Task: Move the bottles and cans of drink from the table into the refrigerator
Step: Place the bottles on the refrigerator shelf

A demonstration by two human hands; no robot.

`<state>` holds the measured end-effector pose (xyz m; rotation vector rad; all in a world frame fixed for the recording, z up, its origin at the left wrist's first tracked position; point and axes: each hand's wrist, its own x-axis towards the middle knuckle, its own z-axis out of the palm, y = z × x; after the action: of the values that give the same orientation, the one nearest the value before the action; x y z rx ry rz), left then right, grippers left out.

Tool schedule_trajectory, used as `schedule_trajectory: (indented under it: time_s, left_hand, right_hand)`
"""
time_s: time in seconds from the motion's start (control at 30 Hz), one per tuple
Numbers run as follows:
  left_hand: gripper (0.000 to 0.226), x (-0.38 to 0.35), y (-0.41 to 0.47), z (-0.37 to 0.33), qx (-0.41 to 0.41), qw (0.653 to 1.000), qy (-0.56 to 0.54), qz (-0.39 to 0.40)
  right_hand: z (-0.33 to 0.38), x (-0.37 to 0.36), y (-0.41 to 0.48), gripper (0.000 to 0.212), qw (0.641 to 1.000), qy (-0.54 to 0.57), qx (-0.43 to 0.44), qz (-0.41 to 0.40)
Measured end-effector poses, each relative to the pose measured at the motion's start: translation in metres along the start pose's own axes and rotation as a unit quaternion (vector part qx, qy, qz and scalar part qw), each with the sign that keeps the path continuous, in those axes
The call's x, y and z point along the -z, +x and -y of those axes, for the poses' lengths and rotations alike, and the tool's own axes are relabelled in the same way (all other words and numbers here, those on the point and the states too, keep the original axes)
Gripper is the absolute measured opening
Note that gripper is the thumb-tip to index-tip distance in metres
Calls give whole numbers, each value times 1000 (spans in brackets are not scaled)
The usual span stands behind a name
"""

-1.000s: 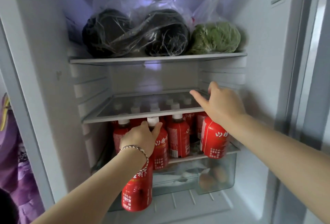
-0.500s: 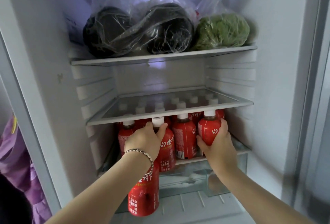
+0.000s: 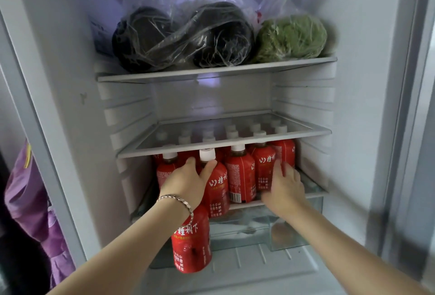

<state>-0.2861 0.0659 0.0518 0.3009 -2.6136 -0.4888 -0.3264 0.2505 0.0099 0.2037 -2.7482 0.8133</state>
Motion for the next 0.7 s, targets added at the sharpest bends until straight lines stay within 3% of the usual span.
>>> schedule_trajectory:
  time_s: [0.07,0.1,0.2,0.3,0.37,0.53,0.63,0.7]
  left_hand:
    - [55,1,-7,2,6,999,-25,-22]
    - [54,3,-11,2,9,998,-42,-36]
    - [50,13,-16,0,9,991,-106,-79]
    - [47,24,-22,-6,11,978,-184,-96]
    - [47,28,-24,-14,12,971,-222,-87]
    - [47,16,-22,-30,53,941,-332,-33]
    - [43,-8,-32,-33,13,980,-179,-89]
    - [65,-30,-38,-33,-28,984,-64,-163]
  right_hand:
    - [18,1,-24,89,984,161,66,-29]
    - [28,0,-37,90,971,212,110,8]
    - [49,-22,-66,100,958,181,196,108]
    - [60,-46,-78,103,957,192,199,88]
    - [61,-53,-81,86,943,278,171,63]
    - [31,-44,-80,71,901,424,66,-64]
    - [4,-29,-65,74,864,450,-12,-227]
    - [-13,-17,-47,70,860,423,-41,-283]
